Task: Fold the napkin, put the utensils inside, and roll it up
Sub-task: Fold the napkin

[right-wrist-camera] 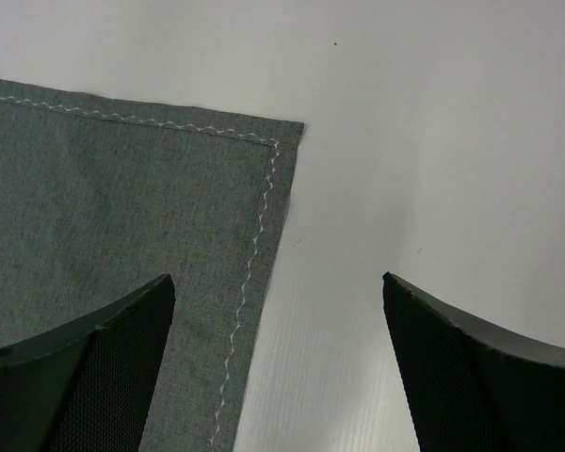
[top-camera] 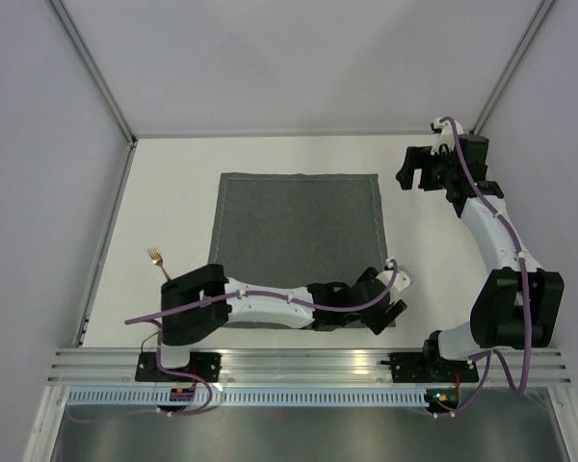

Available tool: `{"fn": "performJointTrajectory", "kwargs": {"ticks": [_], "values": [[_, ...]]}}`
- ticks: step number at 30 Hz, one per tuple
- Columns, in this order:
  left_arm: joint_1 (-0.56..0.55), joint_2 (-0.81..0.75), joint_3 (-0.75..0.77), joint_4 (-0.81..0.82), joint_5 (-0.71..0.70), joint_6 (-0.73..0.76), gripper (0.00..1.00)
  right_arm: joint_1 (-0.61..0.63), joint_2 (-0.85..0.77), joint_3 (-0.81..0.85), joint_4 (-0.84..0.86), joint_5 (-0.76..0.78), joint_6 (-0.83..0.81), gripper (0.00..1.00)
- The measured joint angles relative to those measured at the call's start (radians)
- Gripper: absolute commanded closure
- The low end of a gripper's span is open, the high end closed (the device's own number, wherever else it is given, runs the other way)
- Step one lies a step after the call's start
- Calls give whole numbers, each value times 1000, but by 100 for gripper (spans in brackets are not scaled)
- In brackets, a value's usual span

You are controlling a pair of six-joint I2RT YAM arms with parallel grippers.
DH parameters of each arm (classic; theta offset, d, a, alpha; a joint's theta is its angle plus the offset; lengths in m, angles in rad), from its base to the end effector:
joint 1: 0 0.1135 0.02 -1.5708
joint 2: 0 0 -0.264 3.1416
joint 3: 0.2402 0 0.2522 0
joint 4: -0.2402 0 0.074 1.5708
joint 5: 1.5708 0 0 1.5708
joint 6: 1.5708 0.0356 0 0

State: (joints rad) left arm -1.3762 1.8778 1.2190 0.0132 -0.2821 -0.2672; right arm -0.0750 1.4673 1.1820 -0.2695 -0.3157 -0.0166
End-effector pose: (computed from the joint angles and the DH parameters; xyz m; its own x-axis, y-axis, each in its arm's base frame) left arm 0.0903 -0.4068 0.1975 -0.3497 0.4627 -0.8146 0.8367 0.5454 -0.0493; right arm 0.3362 -0.0142 0.3079 -0.5220 0.0234 -0.8526 -0.2006 0.9682 0.1494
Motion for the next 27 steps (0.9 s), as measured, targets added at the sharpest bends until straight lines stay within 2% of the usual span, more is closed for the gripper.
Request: {"fn": "performJointTrajectory", "kwargs": {"ticks": [7, 18, 24, 27], "values": [[-41, 134, 118, 43, 0, 3, 34, -4, 0, 0, -1, 1, -3, 4], [-60, 225, 128, 42, -1, 3, 46, -8, 1, 12, -3, -2, -3, 6], [-60, 245, 138, 45, -4, 4, 48, -8, 10, 12, -12, -2, -4, 6], [-60, 253, 145, 50, -6, 4, 53, -8, 13, 12, -16, -3, -4, 7]]}}
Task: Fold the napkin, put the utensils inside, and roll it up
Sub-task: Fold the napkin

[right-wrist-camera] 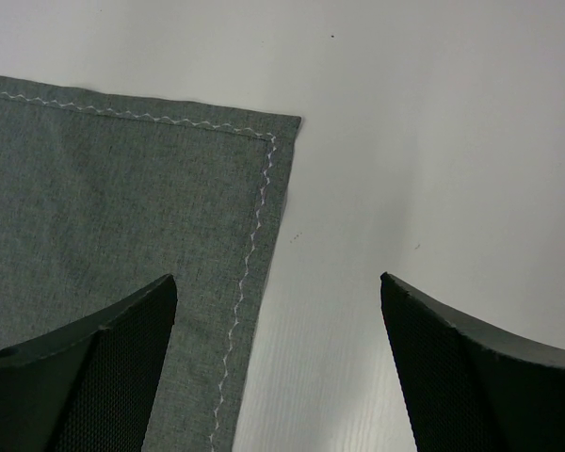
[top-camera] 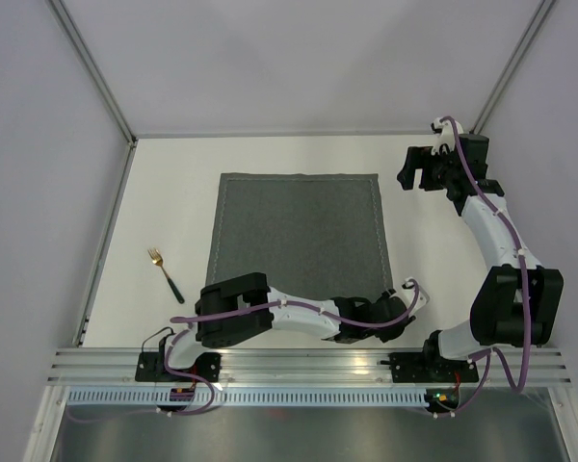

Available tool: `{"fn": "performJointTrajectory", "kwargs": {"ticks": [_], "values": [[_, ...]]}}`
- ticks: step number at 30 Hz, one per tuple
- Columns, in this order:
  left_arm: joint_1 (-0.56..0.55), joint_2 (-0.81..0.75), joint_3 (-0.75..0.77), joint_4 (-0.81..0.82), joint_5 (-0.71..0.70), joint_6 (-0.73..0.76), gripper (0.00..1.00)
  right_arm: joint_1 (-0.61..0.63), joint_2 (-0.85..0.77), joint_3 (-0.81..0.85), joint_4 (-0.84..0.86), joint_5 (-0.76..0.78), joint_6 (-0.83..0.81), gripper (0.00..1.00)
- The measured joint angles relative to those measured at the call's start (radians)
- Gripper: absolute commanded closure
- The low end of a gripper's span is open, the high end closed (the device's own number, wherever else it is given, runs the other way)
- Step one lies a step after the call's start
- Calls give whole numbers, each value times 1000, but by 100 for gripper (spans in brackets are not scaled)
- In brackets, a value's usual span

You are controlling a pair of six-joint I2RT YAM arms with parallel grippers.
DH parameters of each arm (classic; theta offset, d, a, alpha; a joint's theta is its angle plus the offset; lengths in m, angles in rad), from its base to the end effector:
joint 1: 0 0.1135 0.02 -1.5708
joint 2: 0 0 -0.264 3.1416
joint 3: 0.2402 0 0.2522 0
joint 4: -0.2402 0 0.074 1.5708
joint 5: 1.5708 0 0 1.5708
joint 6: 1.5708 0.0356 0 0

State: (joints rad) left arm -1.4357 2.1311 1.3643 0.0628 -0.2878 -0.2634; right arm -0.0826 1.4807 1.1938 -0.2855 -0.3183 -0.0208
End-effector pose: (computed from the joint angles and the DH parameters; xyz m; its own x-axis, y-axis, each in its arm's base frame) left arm 0.0721 -0.4552 0.1404 -0.3240 0.5298 -0.7838 0.8665 0.4987 -0.0211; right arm 0.3386 -0.0169 0.3063 -0.5359 0.0246 -0.8439 -0.1950 0.9690 0.1520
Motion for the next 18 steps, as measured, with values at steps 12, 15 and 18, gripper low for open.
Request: {"fn": "performJointTrajectory", "kwargs": {"ticks": [12, 15, 18], "values": [[0, 3, 3, 1, -4, 0, 86, 0, 7, 0, -11, -14, 0, 7], [0, 3, 3, 1, -3, 0, 92, 0, 7, 0, -14, -21, 0, 7], [0, 0, 3, -2, 1, 0, 93, 0, 7, 0, -15, -23, 0, 8]]}}
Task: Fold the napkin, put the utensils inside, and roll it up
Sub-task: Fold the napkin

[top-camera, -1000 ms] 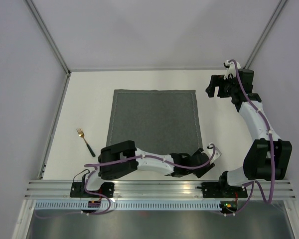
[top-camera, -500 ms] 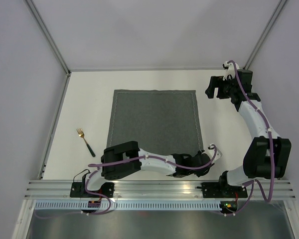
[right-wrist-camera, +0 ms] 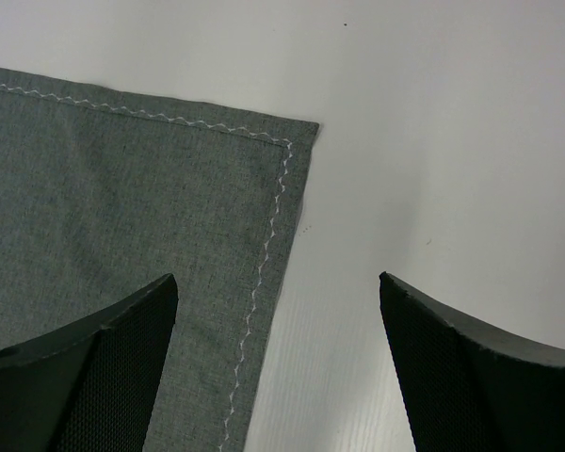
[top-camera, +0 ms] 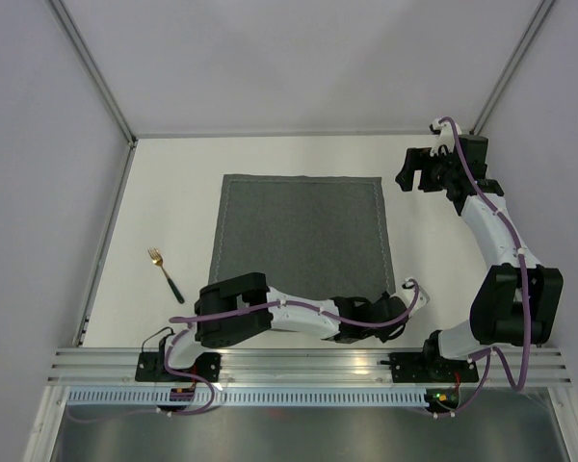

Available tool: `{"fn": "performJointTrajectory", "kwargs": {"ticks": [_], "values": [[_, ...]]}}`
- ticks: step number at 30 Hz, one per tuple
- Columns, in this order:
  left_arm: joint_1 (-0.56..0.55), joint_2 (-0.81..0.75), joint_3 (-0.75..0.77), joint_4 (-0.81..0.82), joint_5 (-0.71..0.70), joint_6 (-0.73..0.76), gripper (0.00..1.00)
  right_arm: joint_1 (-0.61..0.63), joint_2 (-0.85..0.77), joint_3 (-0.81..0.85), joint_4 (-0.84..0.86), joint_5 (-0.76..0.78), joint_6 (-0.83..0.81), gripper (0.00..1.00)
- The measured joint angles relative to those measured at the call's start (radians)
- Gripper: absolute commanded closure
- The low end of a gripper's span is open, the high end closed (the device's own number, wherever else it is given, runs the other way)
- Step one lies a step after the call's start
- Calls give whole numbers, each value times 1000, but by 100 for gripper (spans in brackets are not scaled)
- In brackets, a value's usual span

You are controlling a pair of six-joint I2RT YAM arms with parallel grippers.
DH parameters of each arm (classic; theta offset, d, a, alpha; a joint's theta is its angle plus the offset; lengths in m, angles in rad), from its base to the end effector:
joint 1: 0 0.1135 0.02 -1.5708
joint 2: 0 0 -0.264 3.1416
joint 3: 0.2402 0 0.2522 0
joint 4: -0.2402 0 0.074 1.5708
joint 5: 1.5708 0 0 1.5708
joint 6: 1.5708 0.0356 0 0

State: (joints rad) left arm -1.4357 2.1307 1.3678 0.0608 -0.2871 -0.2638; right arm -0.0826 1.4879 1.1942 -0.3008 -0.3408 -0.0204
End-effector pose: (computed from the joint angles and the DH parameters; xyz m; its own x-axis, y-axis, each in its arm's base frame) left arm 0.0721 -0.4557 0.1414 -0.3242 0.5283 -0.7848 0.8667 0.4984 -0.0225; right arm 0.3389 -0.0161 0.3029 -0.5540 0.0266 -0.8321 -0.2095 0.9629 0.1703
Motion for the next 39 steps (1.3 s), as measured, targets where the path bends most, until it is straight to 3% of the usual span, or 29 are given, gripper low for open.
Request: {"fn": "performJointTrajectory", "kwargs": {"ticks": [9, 16, 39], "values": [[7, -106, -23, -15, 9, -5, 93, 0, 0, 0, -3, -6, 0, 8], [82, -227, -38, -14, 62, -46, 98, 0, 0, 3, -10, -14, 0, 8], [630, -450, -168, -129, 175, -123, 98, 0, -10, 53, -25, -55, 0, 8]]}}
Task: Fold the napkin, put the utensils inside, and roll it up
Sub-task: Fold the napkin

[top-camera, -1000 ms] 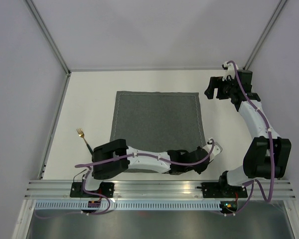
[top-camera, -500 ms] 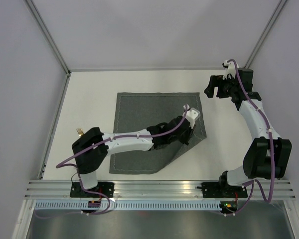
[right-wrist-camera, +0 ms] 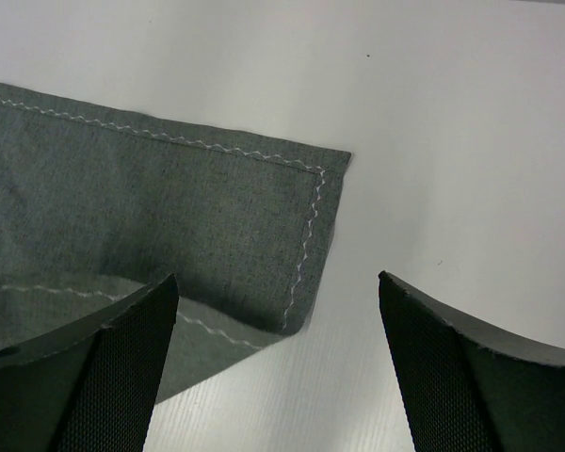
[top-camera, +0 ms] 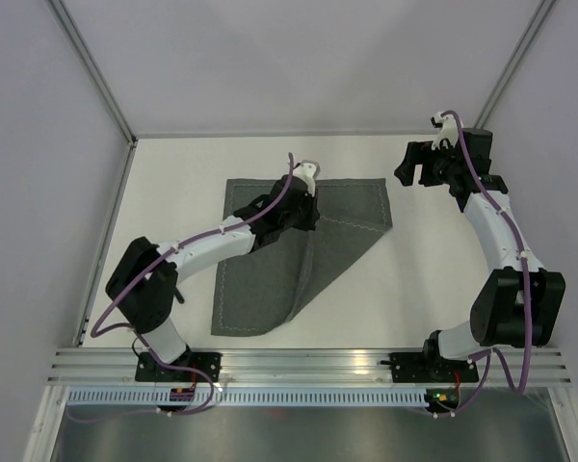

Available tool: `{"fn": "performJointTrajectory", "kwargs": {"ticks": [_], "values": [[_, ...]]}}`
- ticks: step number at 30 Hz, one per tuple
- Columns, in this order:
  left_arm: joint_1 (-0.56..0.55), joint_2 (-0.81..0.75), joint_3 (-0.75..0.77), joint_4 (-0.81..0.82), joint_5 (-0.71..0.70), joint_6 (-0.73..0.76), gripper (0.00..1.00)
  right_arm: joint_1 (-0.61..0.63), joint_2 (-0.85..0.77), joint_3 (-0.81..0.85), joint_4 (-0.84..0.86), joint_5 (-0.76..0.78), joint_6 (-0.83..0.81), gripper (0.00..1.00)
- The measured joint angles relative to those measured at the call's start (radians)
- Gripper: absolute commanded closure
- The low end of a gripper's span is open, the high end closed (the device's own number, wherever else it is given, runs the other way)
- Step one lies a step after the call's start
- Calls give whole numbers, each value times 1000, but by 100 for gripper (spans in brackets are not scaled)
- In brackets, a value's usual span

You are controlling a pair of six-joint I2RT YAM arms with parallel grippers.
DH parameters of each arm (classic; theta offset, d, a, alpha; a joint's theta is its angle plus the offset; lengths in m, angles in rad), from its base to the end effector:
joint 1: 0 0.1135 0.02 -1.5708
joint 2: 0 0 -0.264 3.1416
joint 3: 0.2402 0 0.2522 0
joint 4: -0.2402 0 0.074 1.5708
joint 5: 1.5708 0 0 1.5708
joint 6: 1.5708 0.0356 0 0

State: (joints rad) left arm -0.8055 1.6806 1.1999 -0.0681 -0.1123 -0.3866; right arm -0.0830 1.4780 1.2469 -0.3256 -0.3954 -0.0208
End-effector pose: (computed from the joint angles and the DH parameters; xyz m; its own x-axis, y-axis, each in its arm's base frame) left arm 0.2711 -0.2765 0.2588 -0.5799 0.0629 -0.8122 0.4662 0.8433 -0.2675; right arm 0.3384 -0.0144 0.3222 -0.5213 0.0241 -0.8531 -0.2603 0.9475 0.1858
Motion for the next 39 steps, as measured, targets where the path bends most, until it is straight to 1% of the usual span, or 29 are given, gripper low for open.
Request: {"fn": "performJointTrajectory", "kwargs": {"ticks": [5, 14, 19, 27, 39], "values": [[99, -5, 0, -26, 22, 0, 98, 0, 0, 0, -3, -5, 0, 8], [219, -5, 8, -65, 72, 0, 98, 0, 0, 0, -6, -23, 0, 8], [284, -4, 44, -65, 105, 0, 98, 0, 0, 0, -10, -31, 0, 8], [357, 43, 93, -65, 167, 0, 98, 0, 0, 0, -13, -37, 0, 9], [430, 78, 99, -65, 231, 0, 98, 0, 0, 0, -16, -45, 0, 8]]}}
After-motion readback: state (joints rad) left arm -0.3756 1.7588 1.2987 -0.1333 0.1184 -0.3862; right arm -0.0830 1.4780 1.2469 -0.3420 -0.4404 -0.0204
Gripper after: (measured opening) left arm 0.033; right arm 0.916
